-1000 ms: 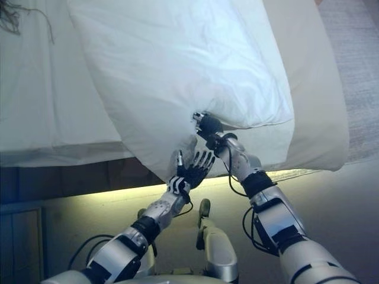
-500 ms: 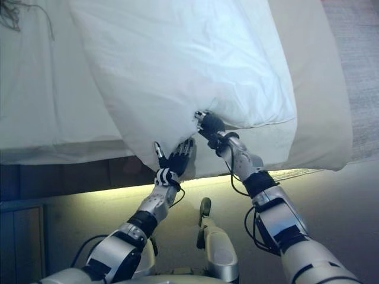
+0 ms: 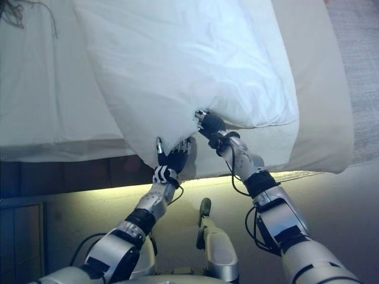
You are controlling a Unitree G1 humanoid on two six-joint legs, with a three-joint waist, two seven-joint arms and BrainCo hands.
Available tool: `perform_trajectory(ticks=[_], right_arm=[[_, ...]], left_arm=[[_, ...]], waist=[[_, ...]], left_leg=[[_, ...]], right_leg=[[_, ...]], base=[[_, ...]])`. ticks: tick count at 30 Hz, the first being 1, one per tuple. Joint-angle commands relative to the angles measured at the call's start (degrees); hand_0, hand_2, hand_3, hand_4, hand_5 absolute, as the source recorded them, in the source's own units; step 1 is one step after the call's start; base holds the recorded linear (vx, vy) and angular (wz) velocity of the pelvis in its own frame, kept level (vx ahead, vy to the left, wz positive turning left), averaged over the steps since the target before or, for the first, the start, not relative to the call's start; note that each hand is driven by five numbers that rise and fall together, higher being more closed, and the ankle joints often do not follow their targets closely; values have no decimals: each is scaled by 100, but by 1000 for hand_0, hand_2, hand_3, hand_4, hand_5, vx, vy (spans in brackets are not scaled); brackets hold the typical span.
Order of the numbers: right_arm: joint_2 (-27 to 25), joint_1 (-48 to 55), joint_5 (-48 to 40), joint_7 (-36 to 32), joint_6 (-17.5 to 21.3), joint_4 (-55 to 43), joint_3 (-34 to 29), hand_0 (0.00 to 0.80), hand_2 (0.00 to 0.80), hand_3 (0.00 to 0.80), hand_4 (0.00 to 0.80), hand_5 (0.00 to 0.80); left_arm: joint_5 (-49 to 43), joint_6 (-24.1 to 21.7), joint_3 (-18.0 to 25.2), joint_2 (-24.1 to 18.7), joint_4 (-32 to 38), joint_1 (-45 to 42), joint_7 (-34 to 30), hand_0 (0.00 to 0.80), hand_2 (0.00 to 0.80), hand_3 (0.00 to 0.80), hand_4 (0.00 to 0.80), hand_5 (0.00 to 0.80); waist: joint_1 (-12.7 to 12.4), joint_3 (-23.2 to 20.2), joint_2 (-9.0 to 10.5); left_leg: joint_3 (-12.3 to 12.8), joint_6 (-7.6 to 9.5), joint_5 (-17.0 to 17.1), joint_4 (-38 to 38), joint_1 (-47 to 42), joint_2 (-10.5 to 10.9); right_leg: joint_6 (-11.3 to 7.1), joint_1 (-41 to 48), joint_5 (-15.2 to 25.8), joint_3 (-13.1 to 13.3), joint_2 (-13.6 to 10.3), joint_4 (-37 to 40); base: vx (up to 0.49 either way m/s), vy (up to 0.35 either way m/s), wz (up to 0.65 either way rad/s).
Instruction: Make the bed neatly
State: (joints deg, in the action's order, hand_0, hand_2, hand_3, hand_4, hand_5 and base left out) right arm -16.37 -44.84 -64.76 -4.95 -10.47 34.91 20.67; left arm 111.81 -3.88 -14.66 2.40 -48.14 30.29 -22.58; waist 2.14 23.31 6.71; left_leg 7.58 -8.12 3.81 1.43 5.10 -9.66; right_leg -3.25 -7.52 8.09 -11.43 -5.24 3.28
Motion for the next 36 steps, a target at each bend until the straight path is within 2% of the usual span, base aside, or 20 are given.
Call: perform_trajectory(ticks=[1, 12, 17, 22, 26, 27, 28, 29, 36], right_arm=[[59, -239, -173, -254, 169, -380, -431, 800, 800, 800, 800, 800], [50, -127, -12, -201, -48, -117, -425, 800, 800, 800, 800, 800], [73, 174, 171, -253, -67, 61, -500, 800, 800, 800, 800, 800], [92, 687, 406, -313, -180, 134, -595, 800, 800, 800, 800, 800], [110, 1357, 825, -390, -319, 171, -747, 800, 800, 800, 800, 800], [97, 1482, 890, -407, -351, 194, -782, 756, 756, 756, 756, 756], [86, 1701, 980, -466, -347, 249, -861, 543, 543, 543, 543, 543], [58, 1902, 1053, -487, -379, 319, -946, 0, 0, 0, 0, 0], [87, 2726, 1347, -635, -475, 836, -1397, 0, 0, 0, 0, 0]], left_arm=[[-378, -179, -158, 88, 442, 591, -141, 800, 800, 800, 800, 800], [-644, -242, -88, 33, 649, 584, -162, 800, 800, 800, 800, 800], [-919, -268, 32, -59, 879, 433, 10, 800, 800, 800, 800, 800], [-1583, -183, 194, -266, 1009, 7, 270, 800, 800, 800, 800, 800], [-2133, 75, 448, -544, 1153, -590, 322, 800, 800, 800, 800, 800], [-2258, 120, 504, -598, 1157, -707, 325, 800, 800, 800, 800, 800], [-2400, 270, 607, -690, 1150, -918, 247, 800, 800, 800, 800, 800], [-2533, 379, 712, -790, 1123, -1136, 186, 800, 800, 800, 800, 800], [-2878, 980, 1461, -1200, 866, -2223, -307, 800, 800, 800, 800, 800]], waist=[[-94, -309, 29], [-153, -400, -170], [-259, -549, -313], [-369, -751, -404], [-495, -943, -488], [-520, -980, -503], [-572, -1037, -526], [-630, -1095, -553], [-934, -1457, -668]], left_leg=[[-220, 122, 489, 275, 148, -62], [-327, 160, 479, 303, 92, 62], [-438, 185, 445, 335, 15, 170], [-544, 214, 401, 351, -113, 258], [-660, 254, 342, 357, -243, 343], [-681, 262, 329, 357, -265, 360], [-714, 273, 316, 357, -295, 389], [-741, 283, 303, 357, -326, 420], [-882, 375, 210, 357, -548, 558]], right_leg=[[-253, 68, -263, -30, -255, -561], [-258, 167, -300, -64, -343, -548], [-292, 297, -317, -143, -448, -515], [-329, 497, -314, -265, -536, -450], [-345, 692, -302, -363, -586, -381], [-346, 732, -302, -385, -593, -363], [-350, 797, -299, -417, -605, -338], [-355, 859, -294, -456, -620, -311], [-379, 1210, -237, -651, -692, -135]], base=[[0, 0, 0], [-4, 39, 0], [16, 60, 11], [57, 41, 16], [79, 40, 16], [105, 54, 14], [94, 53, 18], [112, 65, 22], [92, 74, 19]])
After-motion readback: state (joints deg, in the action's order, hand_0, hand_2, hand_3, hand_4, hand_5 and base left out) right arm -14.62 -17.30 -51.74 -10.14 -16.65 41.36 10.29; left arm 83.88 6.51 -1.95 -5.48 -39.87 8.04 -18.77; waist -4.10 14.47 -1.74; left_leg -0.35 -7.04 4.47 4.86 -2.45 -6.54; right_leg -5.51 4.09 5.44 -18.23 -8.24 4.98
